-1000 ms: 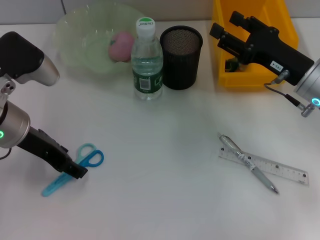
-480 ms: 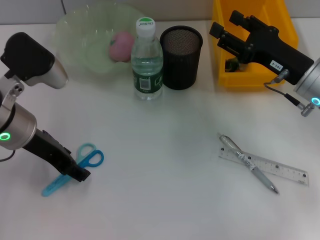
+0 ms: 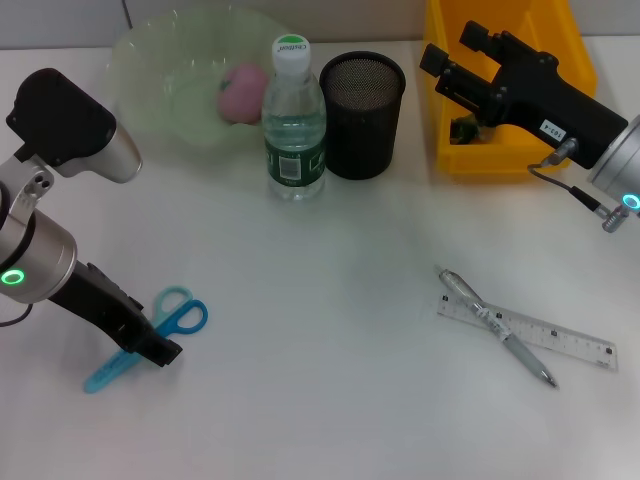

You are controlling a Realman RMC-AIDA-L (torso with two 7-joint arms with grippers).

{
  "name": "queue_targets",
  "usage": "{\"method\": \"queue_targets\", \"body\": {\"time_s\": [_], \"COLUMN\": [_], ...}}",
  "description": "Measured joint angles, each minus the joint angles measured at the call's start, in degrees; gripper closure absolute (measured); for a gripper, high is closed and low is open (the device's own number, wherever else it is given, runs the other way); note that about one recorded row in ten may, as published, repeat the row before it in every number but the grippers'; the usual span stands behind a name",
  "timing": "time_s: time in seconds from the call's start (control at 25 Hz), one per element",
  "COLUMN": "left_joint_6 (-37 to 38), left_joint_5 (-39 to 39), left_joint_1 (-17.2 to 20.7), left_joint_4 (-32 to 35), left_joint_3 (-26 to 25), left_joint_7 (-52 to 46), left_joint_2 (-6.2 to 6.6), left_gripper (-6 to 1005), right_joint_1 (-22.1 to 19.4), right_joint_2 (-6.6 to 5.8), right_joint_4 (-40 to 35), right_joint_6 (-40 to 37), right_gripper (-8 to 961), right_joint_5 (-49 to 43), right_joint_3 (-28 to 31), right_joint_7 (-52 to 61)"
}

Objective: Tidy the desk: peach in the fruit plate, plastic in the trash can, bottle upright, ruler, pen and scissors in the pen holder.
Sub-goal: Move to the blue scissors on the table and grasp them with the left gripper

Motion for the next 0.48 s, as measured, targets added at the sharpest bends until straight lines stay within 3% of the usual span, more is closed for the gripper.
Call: {"method": "queue_targets", "body": {"time_s": [0.48], "left_joint_6": [-0.8], "left_joint_5": [1.5], "left_joint_1": [0.3], "left_joint_4": [-0.1], "left_joint_3": [1.3], "left_joint_7": [-0.5], "left_joint_2": [0.03], "left_gripper": [229], "right_joint_1": [0.0], "right_joint_2": [0.08], "right_joint_4": [-0.1], "right_joint_6": [0.0], "right_gripper": [238], "right_joint_5": [0.0], "right_joint_3": [0.0], "right_joint_7": [0.1]}}
